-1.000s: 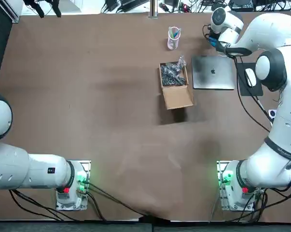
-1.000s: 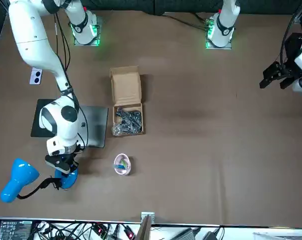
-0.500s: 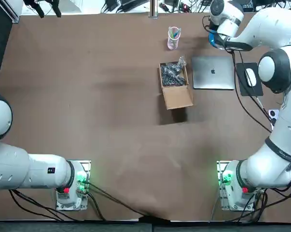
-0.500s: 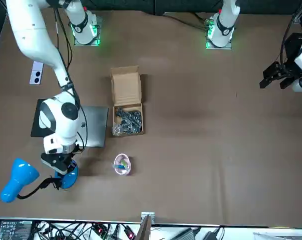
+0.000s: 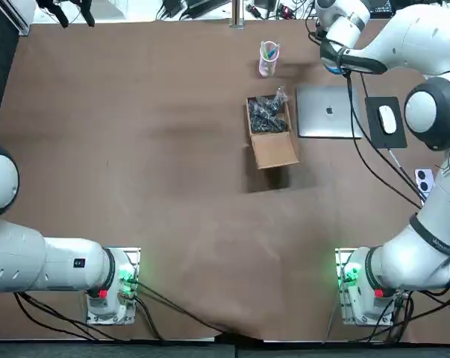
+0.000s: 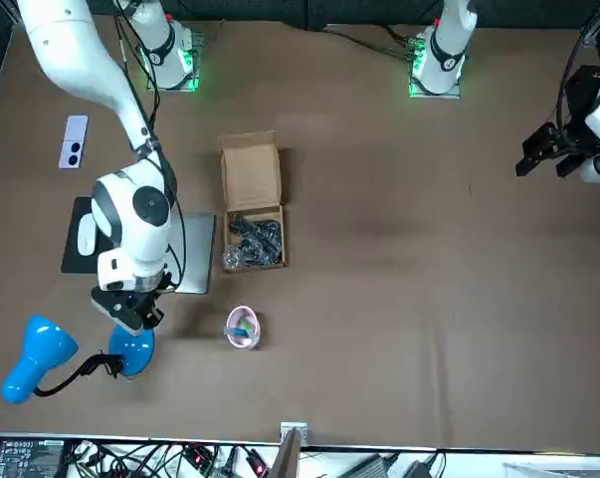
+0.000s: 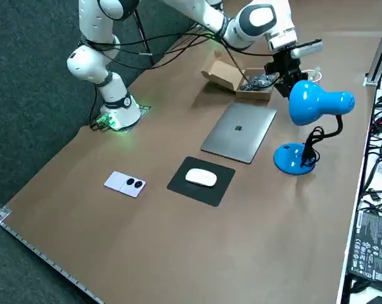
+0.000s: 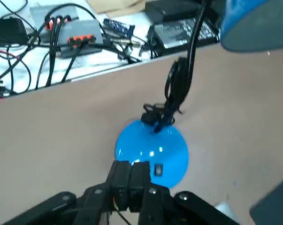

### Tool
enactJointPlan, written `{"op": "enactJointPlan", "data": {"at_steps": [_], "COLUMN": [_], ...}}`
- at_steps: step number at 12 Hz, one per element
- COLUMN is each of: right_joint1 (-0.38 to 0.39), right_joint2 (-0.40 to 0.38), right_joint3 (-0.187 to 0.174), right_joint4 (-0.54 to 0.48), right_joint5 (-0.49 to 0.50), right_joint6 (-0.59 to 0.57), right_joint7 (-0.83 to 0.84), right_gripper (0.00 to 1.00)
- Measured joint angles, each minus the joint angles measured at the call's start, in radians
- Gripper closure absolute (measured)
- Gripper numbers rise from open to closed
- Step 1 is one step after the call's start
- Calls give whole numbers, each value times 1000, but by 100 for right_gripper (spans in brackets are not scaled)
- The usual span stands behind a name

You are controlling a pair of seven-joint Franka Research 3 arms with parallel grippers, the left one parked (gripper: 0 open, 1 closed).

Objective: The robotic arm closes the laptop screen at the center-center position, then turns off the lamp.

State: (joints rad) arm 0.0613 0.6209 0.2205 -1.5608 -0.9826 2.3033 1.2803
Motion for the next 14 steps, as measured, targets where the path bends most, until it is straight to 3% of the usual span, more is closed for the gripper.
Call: {"op": "enactJointPlan", "data": {"at_steps": [2, 4, 9, 14], "right_joint1": [0, 1, -2, -6], "right_joint2": [-37, -71, -215, -378], "right_joint3": [49, 73, 78, 78], "right_joint4": [-10, -11, -11, -12], "right_joint5": [109, 231, 565, 772], "right_joint6": [-98, -167, -339, -509], "right_joint7": [-23, -76, -289, -450], "right_gripper": [98, 98, 98, 98]}}
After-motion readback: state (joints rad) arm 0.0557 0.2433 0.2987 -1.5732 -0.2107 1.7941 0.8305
